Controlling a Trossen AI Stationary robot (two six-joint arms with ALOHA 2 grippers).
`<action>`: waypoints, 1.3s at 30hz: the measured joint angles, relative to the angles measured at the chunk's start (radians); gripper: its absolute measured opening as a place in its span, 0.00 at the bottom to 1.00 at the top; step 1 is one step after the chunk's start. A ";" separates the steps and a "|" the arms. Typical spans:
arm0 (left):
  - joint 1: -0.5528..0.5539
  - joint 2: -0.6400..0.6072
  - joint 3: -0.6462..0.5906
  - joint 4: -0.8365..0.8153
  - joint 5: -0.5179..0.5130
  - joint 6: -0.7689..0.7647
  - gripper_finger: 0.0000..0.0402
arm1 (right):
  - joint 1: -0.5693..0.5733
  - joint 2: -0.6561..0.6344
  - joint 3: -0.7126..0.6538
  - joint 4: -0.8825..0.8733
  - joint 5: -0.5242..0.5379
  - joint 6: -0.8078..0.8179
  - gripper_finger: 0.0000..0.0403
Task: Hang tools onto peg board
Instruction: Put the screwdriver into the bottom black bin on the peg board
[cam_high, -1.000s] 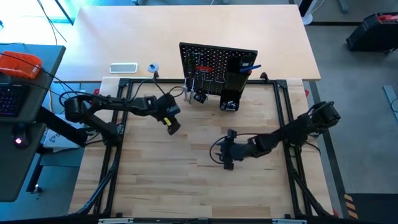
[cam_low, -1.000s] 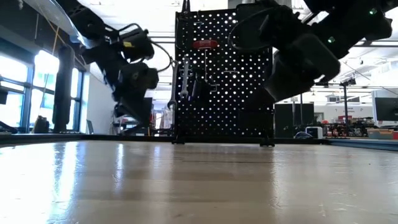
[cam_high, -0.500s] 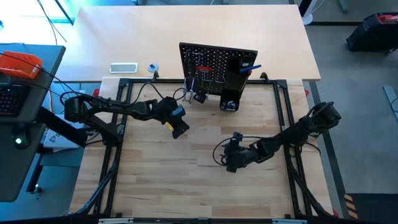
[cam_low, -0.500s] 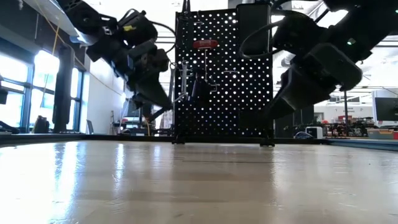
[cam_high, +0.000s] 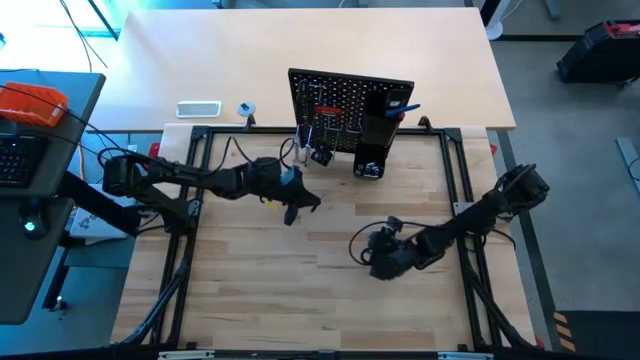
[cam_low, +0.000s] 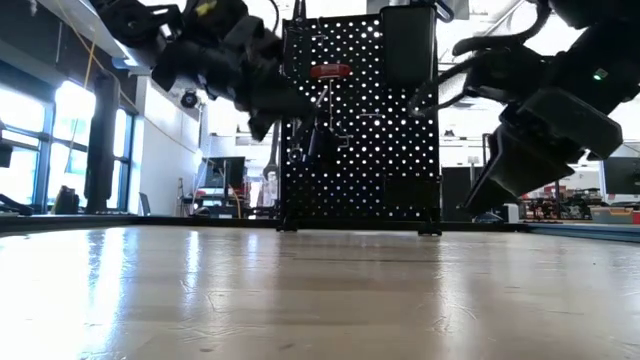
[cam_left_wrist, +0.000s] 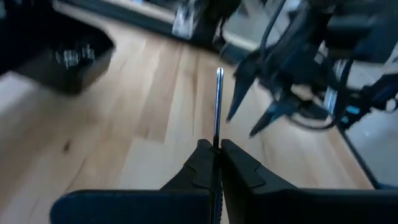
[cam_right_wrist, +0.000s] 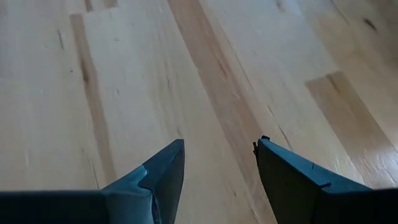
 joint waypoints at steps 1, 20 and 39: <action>-0.005 0.000 0.000 0.026 -0.012 0.000 0.01 | 0.007 0.000 0.000 -0.011 0.008 0.020 0.48; -0.073 0.275 0.283 0.213 -0.173 0.010 0.01 | 0.126 0.000 0.000 -0.132 0.129 0.281 0.48; -0.085 0.532 0.636 0.044 -0.466 0.195 0.01 | 0.245 0.000 0.000 -0.231 0.234 0.437 0.48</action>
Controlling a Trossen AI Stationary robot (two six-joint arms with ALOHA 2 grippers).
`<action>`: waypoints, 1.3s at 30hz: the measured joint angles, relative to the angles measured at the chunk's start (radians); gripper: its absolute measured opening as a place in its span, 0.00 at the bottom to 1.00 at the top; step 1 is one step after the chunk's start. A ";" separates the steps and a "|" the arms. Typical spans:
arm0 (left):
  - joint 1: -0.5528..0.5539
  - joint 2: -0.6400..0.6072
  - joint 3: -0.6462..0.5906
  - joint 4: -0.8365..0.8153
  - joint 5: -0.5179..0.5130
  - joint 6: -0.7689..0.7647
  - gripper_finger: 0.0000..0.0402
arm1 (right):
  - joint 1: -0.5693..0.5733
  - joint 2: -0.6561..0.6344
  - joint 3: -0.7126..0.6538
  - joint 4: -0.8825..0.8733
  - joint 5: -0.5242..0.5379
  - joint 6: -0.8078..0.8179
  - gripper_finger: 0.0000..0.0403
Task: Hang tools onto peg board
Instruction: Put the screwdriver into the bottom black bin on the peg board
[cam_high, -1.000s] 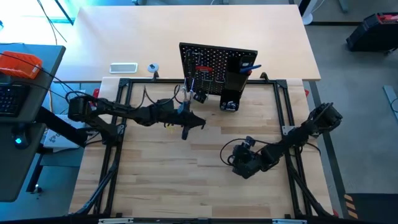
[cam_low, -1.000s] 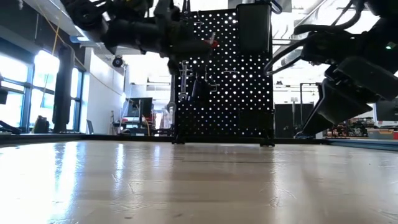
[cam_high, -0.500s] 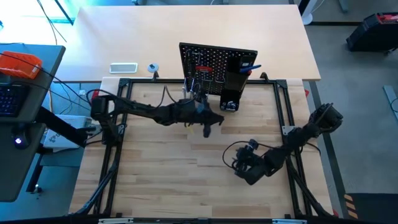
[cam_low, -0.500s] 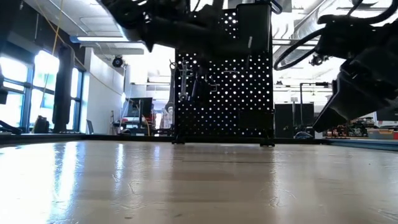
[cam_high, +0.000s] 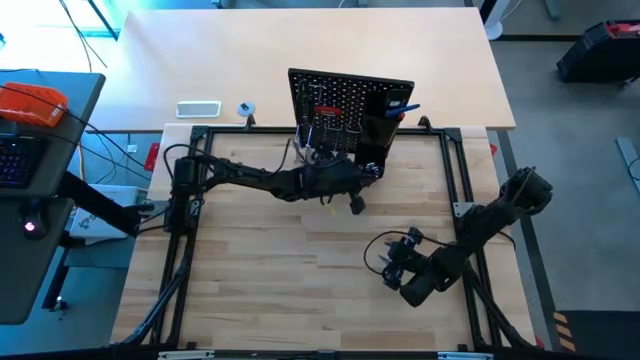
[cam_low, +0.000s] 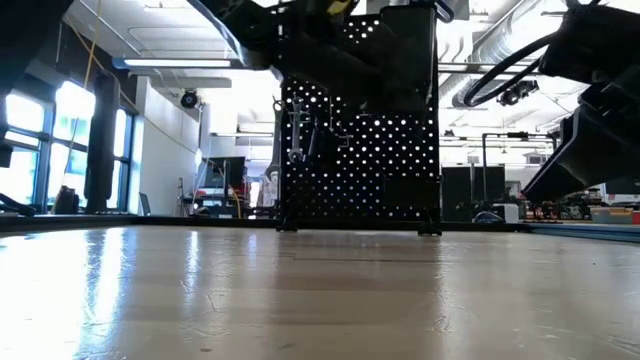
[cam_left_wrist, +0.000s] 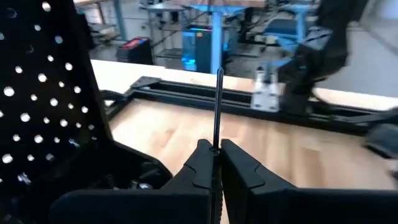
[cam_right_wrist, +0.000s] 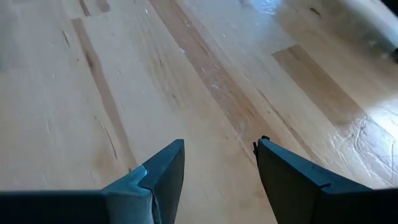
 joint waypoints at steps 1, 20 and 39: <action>0.002 0.013 0.020 -0.012 -0.017 0.011 0.01 | 0.004 0.000 0.000 -0.001 0.010 0.002 0.48; 0.088 0.082 0.146 -0.162 -0.093 0.013 0.01 | 0.009 0.000 0.000 0.005 0.036 -0.004 0.48; 0.115 0.088 0.139 -0.248 -0.068 -0.004 0.01 | 0.009 0.000 0.000 0.028 0.057 -0.005 0.48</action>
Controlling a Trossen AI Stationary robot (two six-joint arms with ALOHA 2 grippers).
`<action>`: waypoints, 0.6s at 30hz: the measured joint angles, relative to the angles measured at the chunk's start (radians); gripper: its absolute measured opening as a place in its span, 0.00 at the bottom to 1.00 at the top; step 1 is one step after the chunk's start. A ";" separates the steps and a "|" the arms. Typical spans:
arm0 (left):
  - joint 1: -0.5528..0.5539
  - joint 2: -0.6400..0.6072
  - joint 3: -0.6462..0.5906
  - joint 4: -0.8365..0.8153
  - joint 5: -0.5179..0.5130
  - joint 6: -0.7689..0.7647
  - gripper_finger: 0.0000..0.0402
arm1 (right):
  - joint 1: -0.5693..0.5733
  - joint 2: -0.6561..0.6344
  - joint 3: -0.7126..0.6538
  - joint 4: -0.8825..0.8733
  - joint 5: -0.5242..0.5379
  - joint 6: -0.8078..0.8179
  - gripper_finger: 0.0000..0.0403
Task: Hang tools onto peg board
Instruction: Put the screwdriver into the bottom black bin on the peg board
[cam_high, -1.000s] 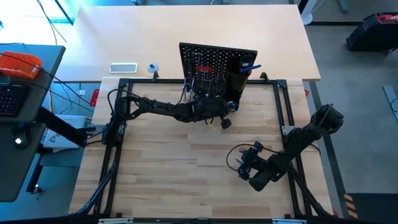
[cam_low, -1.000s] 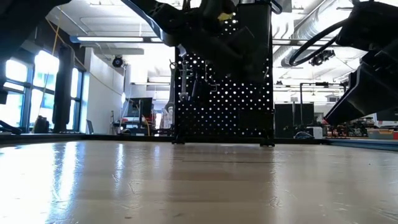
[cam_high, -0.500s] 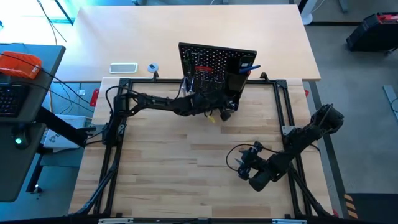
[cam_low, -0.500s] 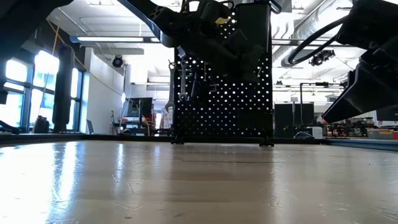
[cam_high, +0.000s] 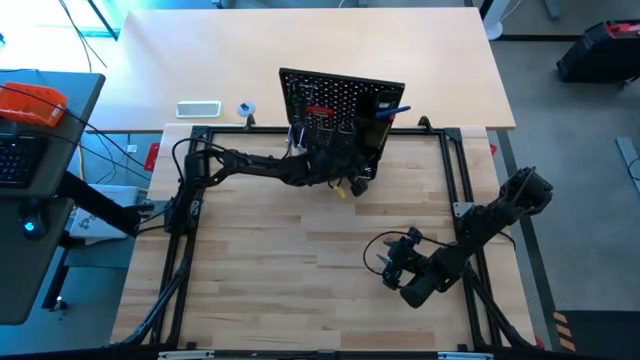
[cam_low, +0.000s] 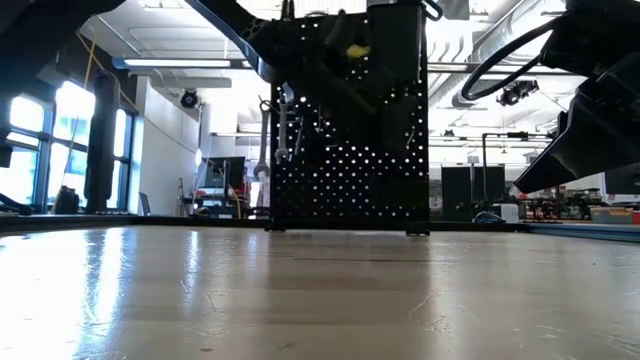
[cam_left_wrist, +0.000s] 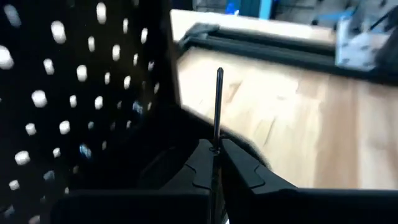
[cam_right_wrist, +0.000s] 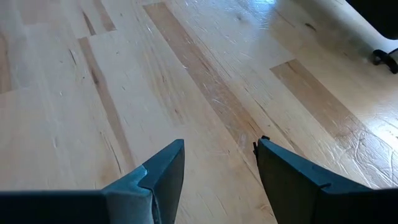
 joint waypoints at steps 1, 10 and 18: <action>-0.004 0.003 -0.001 -0.002 -0.010 0.001 0.01 | 0.000 0.000 0.000 0.000 0.000 0.000 0.48; -0.016 -0.002 0.002 -0.015 -0.043 0.057 0.01 | 0.000 0.000 0.000 0.004 0.006 -0.020 0.48; -0.016 -0.002 0.003 -0.006 -0.043 0.060 0.12 | -0.001 0.000 0.000 0.013 0.013 -0.023 0.48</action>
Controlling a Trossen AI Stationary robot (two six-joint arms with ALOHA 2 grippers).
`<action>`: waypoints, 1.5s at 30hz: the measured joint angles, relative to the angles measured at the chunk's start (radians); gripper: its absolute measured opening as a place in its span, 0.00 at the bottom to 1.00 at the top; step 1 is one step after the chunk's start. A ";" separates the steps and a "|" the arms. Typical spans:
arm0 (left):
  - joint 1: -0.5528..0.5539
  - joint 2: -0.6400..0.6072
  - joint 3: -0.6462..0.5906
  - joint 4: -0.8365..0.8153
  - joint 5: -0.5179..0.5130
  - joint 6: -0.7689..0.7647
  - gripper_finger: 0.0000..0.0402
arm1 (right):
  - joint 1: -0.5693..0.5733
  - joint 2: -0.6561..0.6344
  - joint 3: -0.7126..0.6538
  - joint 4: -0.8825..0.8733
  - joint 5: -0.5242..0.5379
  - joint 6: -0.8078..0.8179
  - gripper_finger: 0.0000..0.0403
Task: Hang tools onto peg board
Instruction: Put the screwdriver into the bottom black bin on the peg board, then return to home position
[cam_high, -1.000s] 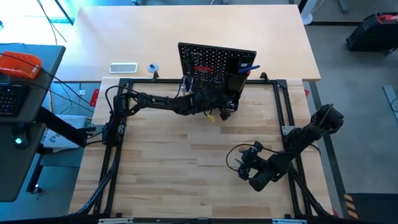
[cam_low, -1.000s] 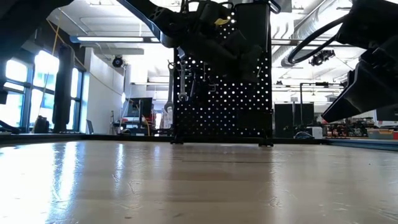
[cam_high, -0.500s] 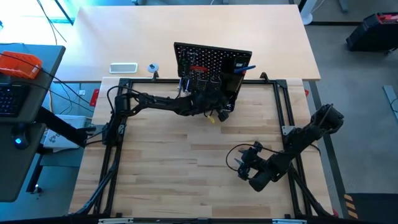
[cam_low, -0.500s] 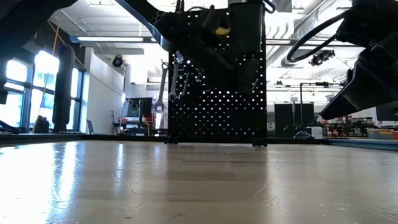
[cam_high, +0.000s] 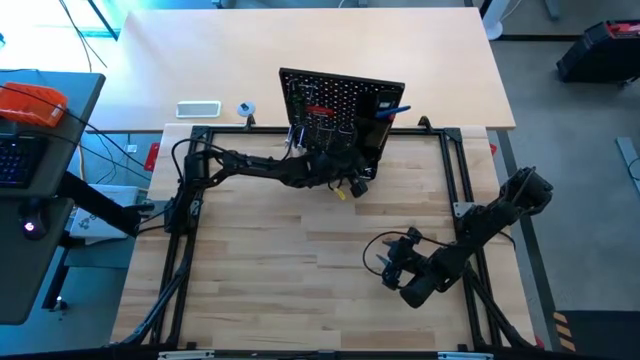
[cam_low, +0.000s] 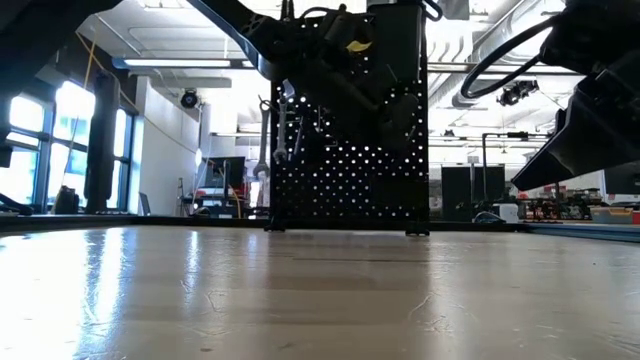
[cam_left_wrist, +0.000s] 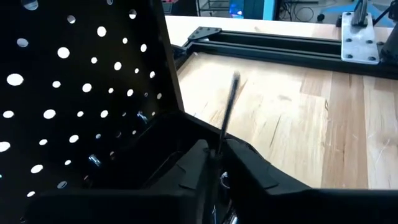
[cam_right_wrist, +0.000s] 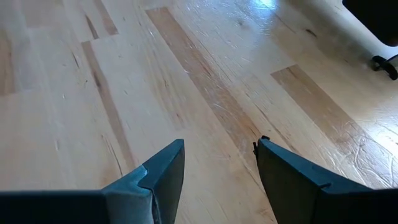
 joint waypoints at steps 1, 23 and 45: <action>0.000 0.000 0.000 0.000 0.000 0.000 0.14 | 0.000 0.000 0.000 0.002 0.000 0.000 0.48; -0.013 -0.003 0.002 0.118 0.088 -0.011 0.28 | 0.000 0.000 0.000 0.004 -0.002 0.001 0.48; -0.150 -0.167 0.002 -0.026 0.063 0.292 0.28 | -0.038 -0.061 0.038 0.034 0.083 -0.224 0.48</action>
